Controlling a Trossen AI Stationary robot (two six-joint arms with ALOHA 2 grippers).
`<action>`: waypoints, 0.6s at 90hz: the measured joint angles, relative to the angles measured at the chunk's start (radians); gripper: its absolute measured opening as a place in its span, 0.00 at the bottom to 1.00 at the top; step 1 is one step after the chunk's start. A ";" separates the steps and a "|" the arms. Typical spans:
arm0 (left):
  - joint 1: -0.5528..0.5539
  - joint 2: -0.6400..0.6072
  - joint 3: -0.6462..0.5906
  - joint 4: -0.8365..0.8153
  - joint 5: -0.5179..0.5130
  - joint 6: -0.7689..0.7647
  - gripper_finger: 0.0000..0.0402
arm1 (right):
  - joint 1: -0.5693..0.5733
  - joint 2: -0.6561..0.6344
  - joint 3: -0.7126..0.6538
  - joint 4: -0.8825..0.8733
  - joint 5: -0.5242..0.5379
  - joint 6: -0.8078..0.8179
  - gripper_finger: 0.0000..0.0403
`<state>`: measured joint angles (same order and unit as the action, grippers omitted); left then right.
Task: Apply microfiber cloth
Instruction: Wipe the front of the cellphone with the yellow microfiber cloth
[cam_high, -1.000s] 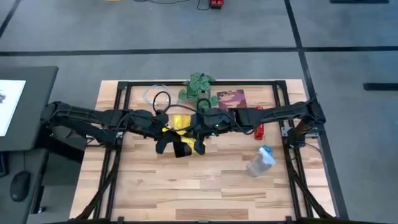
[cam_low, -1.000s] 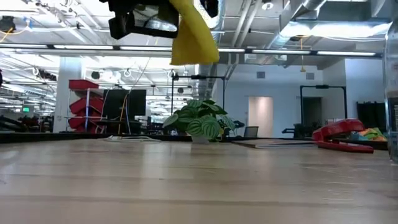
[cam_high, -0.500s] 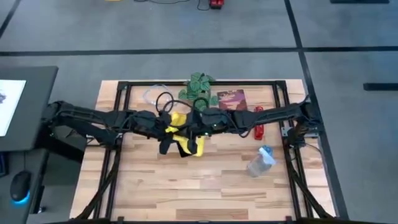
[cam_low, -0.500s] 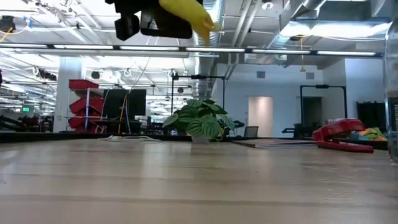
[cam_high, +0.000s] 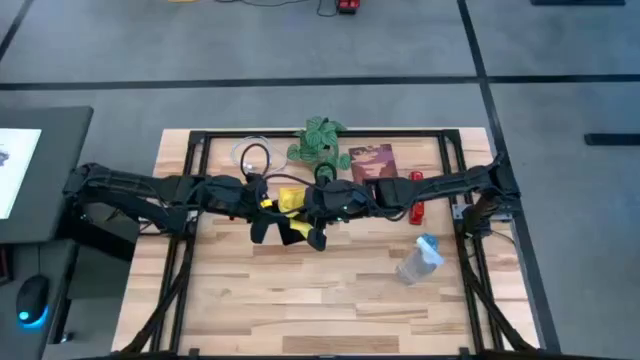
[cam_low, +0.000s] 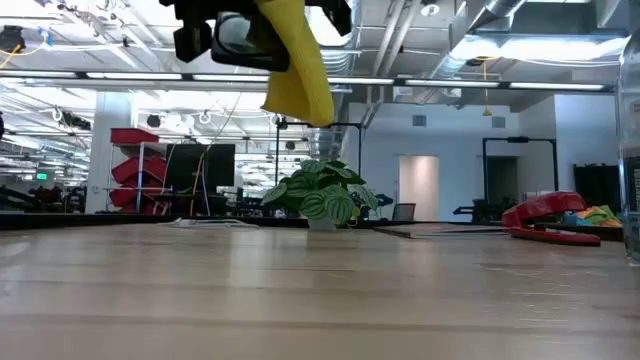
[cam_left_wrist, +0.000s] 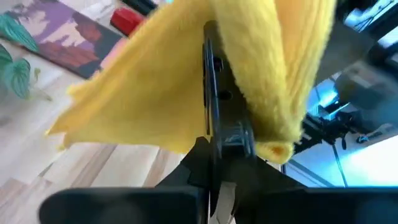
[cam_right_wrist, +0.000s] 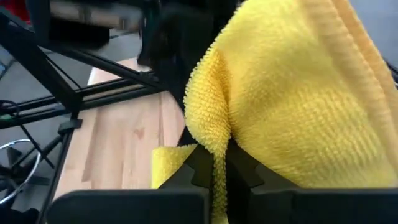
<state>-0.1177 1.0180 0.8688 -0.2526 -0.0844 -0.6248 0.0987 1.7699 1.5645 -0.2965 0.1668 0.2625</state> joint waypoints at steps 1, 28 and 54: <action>0.000 0.000 0.000 0.000 0.000 0.000 0.03 | 0.000 0.000 0.000 0.000 0.000 0.000 0.00; 0.000 0.010 0.002 0.003 -0.004 0.006 0.03 | -0.005 0.004 -0.005 0.143 0.033 0.028 0.00; -0.001 0.018 0.005 0.034 0.008 0.026 0.03 | -0.018 0.014 -0.003 0.340 0.045 0.028 0.00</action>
<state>-0.1189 1.0359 0.8742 -0.2183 -0.0764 -0.5983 0.0805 1.7839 1.5610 0.0437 0.2122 0.2909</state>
